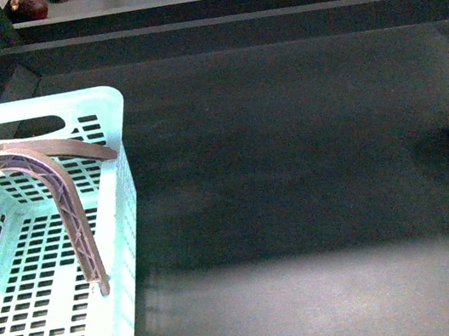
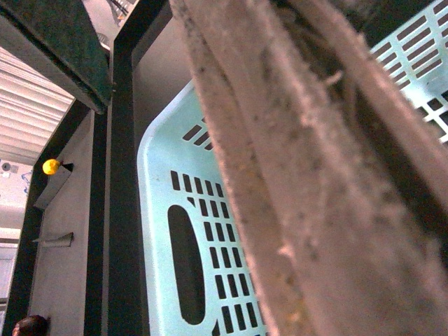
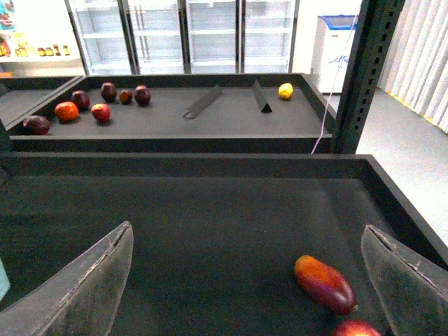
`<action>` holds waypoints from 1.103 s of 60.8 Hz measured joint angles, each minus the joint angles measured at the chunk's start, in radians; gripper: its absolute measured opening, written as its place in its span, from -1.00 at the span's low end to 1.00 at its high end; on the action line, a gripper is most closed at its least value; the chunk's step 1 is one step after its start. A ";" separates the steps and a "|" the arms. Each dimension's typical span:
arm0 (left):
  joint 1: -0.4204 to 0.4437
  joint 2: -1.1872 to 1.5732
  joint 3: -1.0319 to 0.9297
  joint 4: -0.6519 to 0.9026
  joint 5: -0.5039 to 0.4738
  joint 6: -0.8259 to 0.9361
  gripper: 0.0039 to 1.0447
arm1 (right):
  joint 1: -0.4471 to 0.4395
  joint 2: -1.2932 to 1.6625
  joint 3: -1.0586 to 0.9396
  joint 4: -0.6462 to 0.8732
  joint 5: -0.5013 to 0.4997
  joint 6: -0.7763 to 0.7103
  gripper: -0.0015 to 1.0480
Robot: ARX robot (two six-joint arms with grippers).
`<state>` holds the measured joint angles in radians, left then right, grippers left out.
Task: Pick apple with right arm and hold basket with left
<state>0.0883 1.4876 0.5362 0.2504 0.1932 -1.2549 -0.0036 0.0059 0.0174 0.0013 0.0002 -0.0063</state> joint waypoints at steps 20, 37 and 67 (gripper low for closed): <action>-0.012 0.009 0.003 -0.009 -0.003 -0.003 -0.64 | 0.000 0.000 0.000 0.000 0.000 0.000 0.83; -0.045 -0.035 0.011 -0.050 0.001 -0.031 -0.87 | 0.000 0.000 0.000 0.000 0.000 0.000 0.83; -0.325 -0.153 0.188 -0.189 0.023 0.084 -0.87 | 0.000 0.000 0.000 0.000 0.000 0.000 0.83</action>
<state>-0.2363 1.3342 0.7242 0.0612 0.2157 -1.1713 -0.0036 0.0059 0.0174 0.0017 0.0002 -0.0063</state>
